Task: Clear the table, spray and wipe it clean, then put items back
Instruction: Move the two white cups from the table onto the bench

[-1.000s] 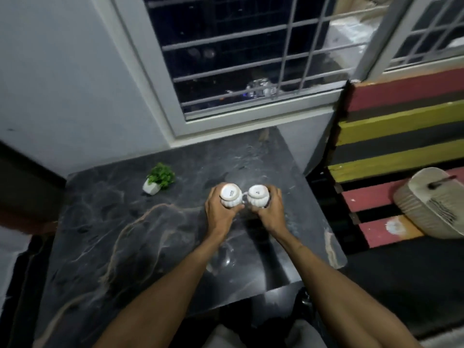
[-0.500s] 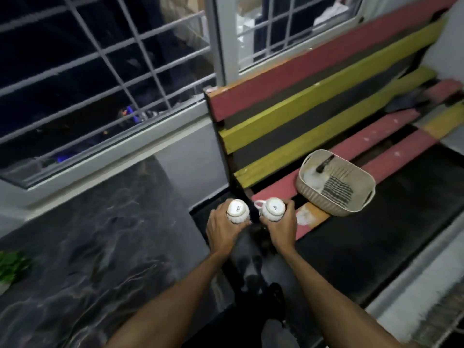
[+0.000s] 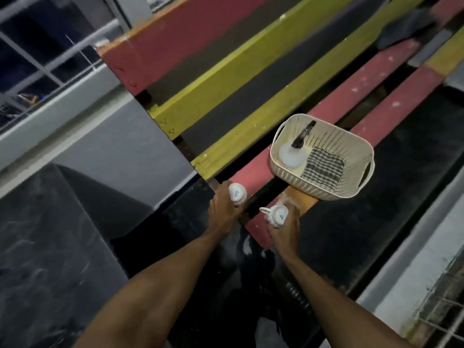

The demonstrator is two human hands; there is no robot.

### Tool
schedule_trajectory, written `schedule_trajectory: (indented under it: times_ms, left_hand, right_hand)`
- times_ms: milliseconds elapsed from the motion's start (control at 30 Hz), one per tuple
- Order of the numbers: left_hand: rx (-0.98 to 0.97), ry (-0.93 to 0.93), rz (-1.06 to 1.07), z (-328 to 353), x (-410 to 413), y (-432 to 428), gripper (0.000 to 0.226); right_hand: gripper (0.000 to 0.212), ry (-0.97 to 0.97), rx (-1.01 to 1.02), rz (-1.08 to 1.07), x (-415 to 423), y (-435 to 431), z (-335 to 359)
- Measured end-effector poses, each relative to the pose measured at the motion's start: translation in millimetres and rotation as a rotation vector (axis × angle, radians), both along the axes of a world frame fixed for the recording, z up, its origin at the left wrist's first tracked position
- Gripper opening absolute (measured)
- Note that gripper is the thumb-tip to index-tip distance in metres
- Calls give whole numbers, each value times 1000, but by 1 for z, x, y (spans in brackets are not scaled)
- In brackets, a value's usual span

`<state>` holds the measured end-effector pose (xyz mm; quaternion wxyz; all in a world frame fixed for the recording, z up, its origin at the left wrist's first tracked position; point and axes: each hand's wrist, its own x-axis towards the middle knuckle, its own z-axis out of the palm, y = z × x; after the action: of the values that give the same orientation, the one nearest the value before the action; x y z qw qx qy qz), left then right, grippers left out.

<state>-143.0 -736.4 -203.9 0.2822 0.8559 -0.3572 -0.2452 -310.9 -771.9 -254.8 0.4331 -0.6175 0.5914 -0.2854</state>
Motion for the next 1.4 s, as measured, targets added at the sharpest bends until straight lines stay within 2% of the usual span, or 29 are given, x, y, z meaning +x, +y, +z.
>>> schedule_trajectory:
  times_ms: [267, 567, 933, 1100, 1200, 1300, 1400]
  left_hand:
    - [66, -34, -26, -70, 7, -31, 59]
    - [64, -36, -9, -95, 18, -42, 60]
    - [39, -36, -52, -105, 22, -41, 59]
    - [161, 2, -101, -96, 27, -40, 95]
    - [174, 6, -122, -76, 33, -33, 102]
    - [209, -24, -128, -48, 39, -22, 100]
    - [194, -80, -98, -7, 47, 2, 79]
  right_hand:
    - [59, 194, -46, 71, 15, -6, -65]
    - [62, 346, -6, 85, 25, -1, -72]
    - [63, 413, 6, 70, 31, 10, -79]
    - [71, 419, 26, 131, 29, 7, -77]
    - [79, 445, -22, 136, 28, 10, -62]
    - [71, 447, -110, 127, 35, 13, -38]
    - [59, 404, -133, 175, 51, 18, 4]
